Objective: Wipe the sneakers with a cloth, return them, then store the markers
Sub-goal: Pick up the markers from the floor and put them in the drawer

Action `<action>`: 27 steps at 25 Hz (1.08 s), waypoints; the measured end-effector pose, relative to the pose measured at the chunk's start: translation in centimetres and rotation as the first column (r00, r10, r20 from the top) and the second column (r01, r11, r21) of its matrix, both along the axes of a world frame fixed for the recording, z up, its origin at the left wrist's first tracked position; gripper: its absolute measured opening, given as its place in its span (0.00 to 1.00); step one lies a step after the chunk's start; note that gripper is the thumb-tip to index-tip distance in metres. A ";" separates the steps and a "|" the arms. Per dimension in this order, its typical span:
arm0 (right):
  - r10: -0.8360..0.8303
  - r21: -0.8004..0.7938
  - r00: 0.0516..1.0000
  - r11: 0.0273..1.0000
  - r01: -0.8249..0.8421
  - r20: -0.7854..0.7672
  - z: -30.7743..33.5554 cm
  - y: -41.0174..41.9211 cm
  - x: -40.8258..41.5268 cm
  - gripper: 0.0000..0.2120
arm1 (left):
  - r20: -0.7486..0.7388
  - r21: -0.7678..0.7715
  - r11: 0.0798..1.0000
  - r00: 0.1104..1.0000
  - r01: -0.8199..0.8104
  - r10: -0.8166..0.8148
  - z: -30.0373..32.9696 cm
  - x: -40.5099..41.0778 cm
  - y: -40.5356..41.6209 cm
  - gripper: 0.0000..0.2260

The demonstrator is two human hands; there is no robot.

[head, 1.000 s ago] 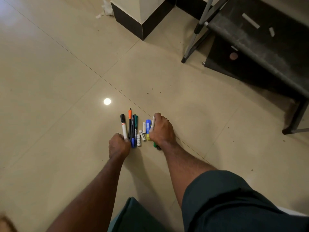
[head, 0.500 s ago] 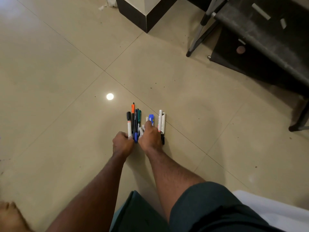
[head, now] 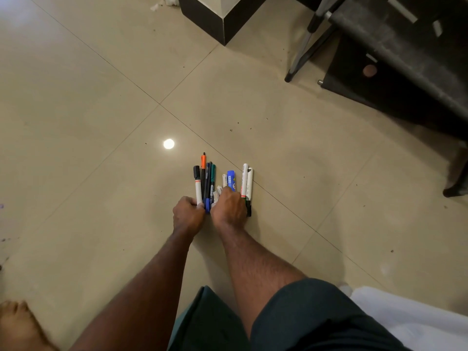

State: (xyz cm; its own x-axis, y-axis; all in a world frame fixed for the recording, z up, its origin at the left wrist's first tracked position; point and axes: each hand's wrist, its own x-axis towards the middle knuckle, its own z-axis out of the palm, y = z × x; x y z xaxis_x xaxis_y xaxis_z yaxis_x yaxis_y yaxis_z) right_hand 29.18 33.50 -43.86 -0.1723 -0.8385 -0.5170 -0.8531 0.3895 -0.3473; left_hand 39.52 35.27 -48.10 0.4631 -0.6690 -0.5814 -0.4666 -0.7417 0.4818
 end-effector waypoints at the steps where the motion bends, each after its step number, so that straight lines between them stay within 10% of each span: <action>1: -0.051 0.003 0.999 0.999 0.051 -0.004 -0.1 0.2 0.2 0.14 | -0.009 0.001 1.000 1.000 -0.012 0.012 0.0 0.0 0.1 0.05; 12: -0.368 0.109 0.917 0.929 0.354 0.158 -0.8 0.4 0.6 0.14 | -0.071 -0.035 0.999 0.997 -0.039 0.036 0.5 -0.2 0.3 0.04; 20: -0.645 0.141 0.649 0.744 0.653 0.403 5.9 -5.1 -4.9 0.06 | -0.164 -0.310 0.949 0.987 -0.056 0.004 6.0 -4.3 -5.0 0.02; 27: -0.717 0.079 0.298 0.441 0.894 0.631 21.0 -10.9 -20.3 0.09 | -0.218 -0.471 0.797 0.825 0.378 -0.521 21.2 -16.0 -13.3 0.03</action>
